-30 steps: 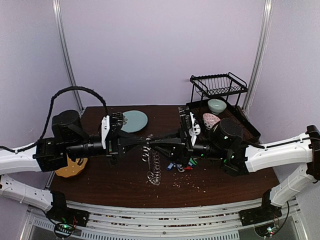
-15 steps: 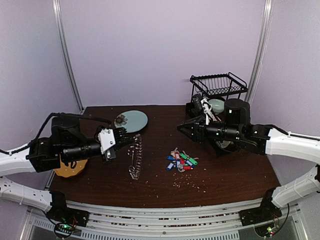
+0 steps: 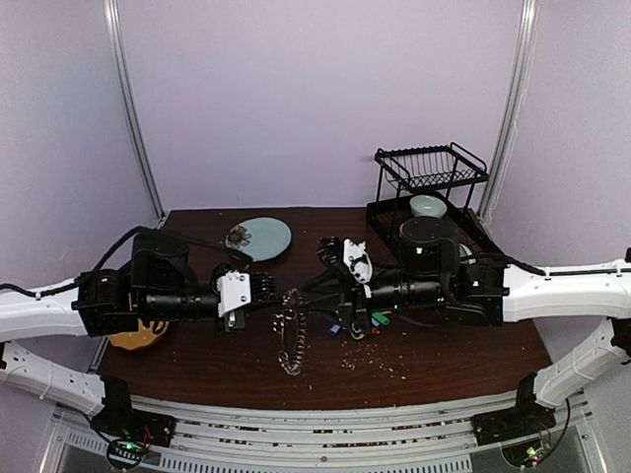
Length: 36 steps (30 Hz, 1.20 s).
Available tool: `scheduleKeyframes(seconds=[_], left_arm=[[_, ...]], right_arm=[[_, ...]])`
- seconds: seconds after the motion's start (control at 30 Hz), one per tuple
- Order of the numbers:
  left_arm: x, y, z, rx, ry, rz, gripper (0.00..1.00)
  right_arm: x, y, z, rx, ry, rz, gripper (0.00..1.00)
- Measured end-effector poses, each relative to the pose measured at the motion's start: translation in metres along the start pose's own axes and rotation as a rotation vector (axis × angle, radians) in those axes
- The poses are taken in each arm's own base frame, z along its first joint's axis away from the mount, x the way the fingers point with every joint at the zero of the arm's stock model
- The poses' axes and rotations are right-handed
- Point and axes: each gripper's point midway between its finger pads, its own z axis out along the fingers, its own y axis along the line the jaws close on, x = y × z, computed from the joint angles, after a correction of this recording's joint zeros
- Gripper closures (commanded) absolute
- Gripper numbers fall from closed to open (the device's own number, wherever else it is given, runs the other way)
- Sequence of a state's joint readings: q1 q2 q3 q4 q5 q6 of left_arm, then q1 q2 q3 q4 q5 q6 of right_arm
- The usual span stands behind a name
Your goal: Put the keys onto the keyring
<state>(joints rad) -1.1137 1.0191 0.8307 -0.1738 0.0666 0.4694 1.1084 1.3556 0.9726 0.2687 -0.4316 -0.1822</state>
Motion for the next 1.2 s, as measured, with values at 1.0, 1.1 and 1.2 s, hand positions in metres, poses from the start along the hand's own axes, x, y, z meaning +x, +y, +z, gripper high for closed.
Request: scheduleKeyframes(seconds=[1.0, 1.1, 1.2], left_arm=[[-0.016, 0.004, -0.009, 0.033, -0.12, -0.111, 0.83], [-0.015, 0.016, -0.011, 0.022, -0.141, -0.149, 0.77], [-0.018, 0.018, -0.013, 0.033, -0.166, -0.167, 0.8]], right_arm=[[0.004, -0.003, 0.02, -0.013, -0.015, -0.161, 1.0], [0.001, -0.004, 0.019, -0.006, -0.024, -0.163, 1.0], [-0.001, -0.005, 0.017, -0.002, -0.029, -0.162, 1.0]])
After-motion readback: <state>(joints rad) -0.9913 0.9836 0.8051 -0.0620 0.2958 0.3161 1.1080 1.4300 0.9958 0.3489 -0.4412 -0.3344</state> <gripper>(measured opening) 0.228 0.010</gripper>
